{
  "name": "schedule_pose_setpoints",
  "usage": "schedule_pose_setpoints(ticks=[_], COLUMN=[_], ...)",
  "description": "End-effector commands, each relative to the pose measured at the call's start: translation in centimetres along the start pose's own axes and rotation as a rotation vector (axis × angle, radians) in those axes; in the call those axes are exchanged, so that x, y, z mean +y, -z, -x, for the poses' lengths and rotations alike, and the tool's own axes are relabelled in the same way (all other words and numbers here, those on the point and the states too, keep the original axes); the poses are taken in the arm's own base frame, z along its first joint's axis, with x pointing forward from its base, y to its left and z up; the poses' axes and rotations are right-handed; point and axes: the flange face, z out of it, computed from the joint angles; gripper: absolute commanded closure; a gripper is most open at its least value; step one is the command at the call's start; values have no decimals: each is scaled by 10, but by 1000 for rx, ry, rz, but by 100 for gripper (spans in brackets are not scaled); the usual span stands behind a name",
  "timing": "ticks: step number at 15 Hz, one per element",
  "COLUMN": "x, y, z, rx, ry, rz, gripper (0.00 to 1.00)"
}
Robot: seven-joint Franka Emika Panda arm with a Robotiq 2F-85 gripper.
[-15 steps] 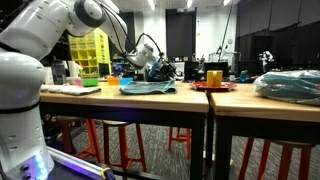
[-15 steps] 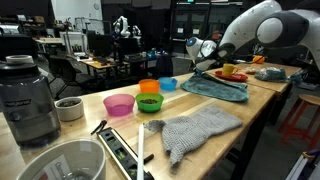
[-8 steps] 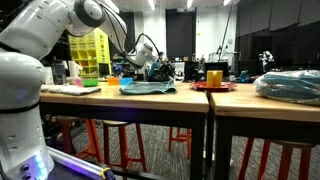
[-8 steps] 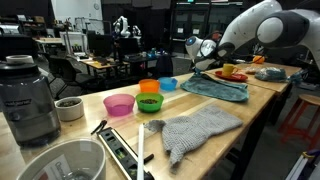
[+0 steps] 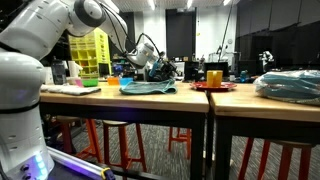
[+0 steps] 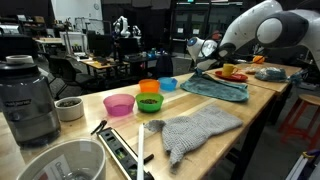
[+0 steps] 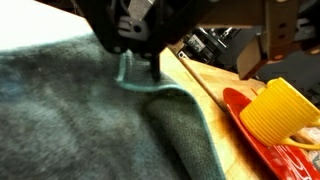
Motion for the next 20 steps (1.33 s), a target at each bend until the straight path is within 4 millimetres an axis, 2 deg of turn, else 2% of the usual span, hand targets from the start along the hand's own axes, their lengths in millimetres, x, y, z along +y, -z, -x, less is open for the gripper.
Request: schedule_pose_setpoints(ticks=[1,4,7,14,18,20], x=[5,6,14,33,34,37], y=[-8,-14,-12,11,30,39], z=[1,4,3,-4,0,2], rx=[-15,-40,-56,-99,-185,-227], ry=[-11,-19,-72,-172,-141,-109], rz=[38,42,21,-81,-258,-353], gripper=[22,24,22,18,12,4])
